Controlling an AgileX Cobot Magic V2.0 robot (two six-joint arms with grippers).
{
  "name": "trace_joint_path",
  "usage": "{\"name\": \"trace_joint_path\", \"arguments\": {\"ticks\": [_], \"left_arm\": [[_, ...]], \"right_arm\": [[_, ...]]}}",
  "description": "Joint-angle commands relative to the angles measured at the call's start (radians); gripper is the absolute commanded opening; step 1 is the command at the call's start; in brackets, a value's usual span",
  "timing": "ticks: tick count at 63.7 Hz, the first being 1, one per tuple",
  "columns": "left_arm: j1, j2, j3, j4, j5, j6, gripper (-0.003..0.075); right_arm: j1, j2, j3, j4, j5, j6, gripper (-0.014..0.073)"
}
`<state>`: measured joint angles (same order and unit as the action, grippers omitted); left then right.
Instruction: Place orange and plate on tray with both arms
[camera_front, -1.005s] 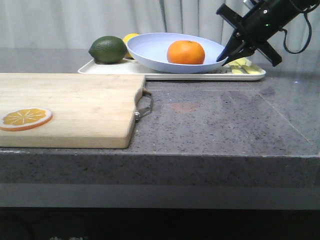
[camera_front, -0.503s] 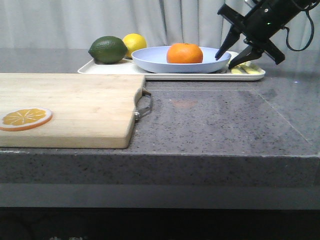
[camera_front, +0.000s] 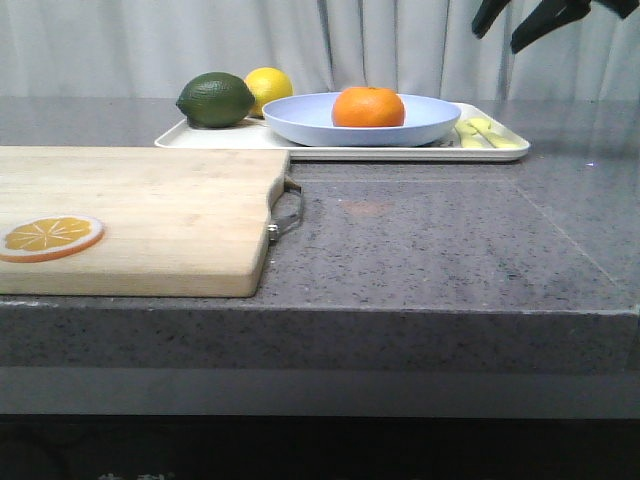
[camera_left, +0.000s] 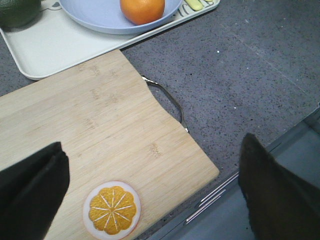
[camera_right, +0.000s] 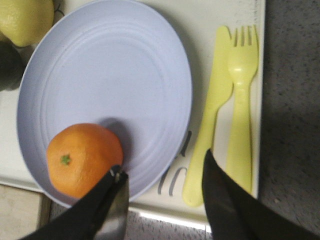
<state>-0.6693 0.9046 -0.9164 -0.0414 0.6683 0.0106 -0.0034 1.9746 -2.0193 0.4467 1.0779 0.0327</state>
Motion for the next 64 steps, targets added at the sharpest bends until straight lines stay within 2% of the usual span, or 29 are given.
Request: {"name": "trace_joint_path", "arguments": {"ticks": [1,9,17,40,64], "left_arm": [[0.002,-0.007,-0.029,-0.003,-0.071,-0.011,0.0663],[0.002,-0.007,-0.029,-0.003,-0.071,-0.011,0.0663],[0.002,-0.007,-0.029,-0.003,-0.071,-0.011,0.0663],[0.002,-0.007,-0.029,-0.003,-0.071,-0.011,0.0663],[0.002,-0.007,-0.029,-0.003,-0.071,-0.011,0.0663]], "right_arm": [[-0.003,-0.132,-0.038,-0.037,0.042,-0.010,0.0371],[-0.003,-0.230,-0.025,-0.113,0.146,-0.010,0.0371],[-0.003,-0.368,0.071,-0.147,0.169,-0.040,0.0371],[-0.003,-0.827,0.565,-0.147,0.001,-0.239,0.0371],[-0.003,-1.210,1.041,-0.147,-0.086,-0.250,0.0371]]}}
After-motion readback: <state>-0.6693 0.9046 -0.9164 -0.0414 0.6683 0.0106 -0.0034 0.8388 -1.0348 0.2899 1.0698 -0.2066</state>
